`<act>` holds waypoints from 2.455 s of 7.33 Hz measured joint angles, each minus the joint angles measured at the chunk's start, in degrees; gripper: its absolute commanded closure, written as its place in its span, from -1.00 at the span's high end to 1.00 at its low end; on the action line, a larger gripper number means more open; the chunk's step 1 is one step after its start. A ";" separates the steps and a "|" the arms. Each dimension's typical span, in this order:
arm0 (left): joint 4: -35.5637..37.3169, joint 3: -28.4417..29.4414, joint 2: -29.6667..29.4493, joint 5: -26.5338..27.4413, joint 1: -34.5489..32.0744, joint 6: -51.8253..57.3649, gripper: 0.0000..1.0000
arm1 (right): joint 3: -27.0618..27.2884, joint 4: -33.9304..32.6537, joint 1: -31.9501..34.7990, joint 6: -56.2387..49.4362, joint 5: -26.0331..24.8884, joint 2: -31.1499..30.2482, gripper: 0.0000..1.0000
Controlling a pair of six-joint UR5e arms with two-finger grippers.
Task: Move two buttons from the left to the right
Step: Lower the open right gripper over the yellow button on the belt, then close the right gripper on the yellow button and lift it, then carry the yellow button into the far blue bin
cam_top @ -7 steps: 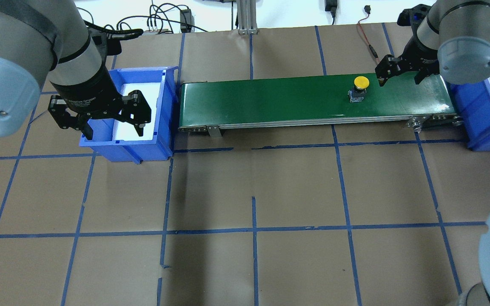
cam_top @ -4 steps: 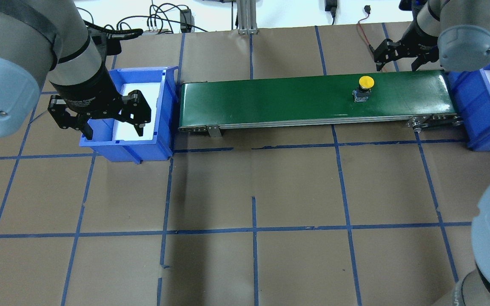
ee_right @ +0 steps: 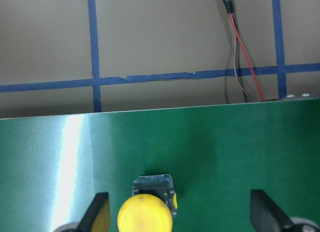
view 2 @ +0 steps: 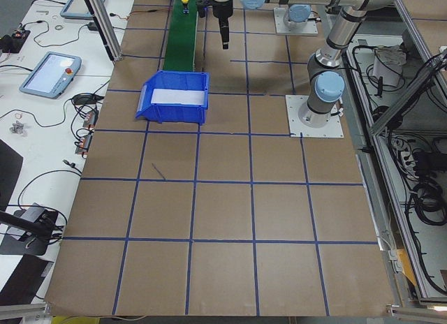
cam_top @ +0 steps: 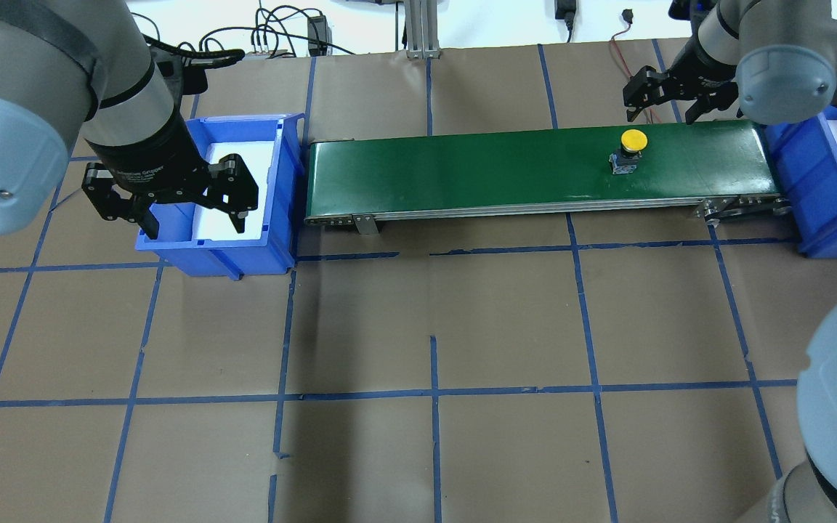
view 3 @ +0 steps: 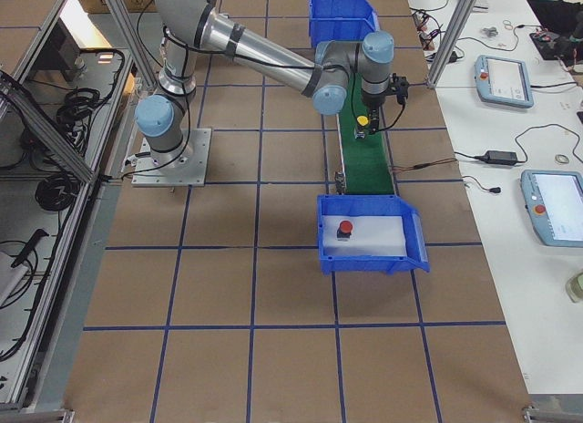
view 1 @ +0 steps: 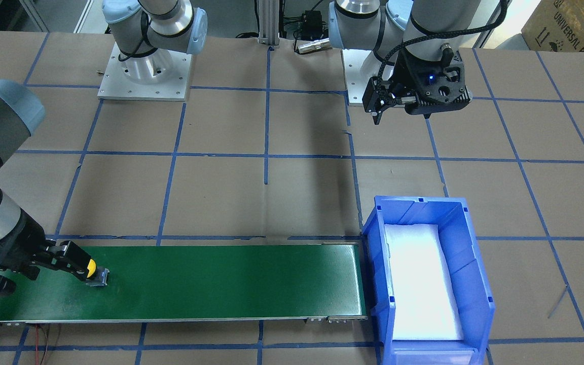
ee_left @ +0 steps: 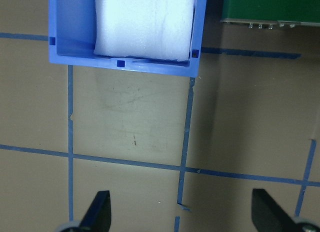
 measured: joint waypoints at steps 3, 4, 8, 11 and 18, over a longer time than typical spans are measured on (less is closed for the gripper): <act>0.00 0.00 -0.03 0.00 0.02 0.00 1.00 | 0.23 0.10 0.08 -0.43 -0.46 0.74 1.00; 0.00 0.00 -0.02 0.00 0.02 0.00 1.00 | 0.29 0.16 0.08 -0.69 -0.69 1.06 1.00; 0.00 -0.02 0.00 0.00 0.02 0.00 1.00 | 1.50 0.24 0.08 -3.74 -3.15 1.80 1.00; 0.00 -0.01 0.00 0.00 0.02 0.00 1.00 | 1.64 0.20 0.08 -4.49 -3.94 1.80 0.09; 0.00 -0.02 0.00 0.00 0.02 0.00 1.00 | 0.56 -0.09 -0.03 -5.28 -4.37 1.19 -0.22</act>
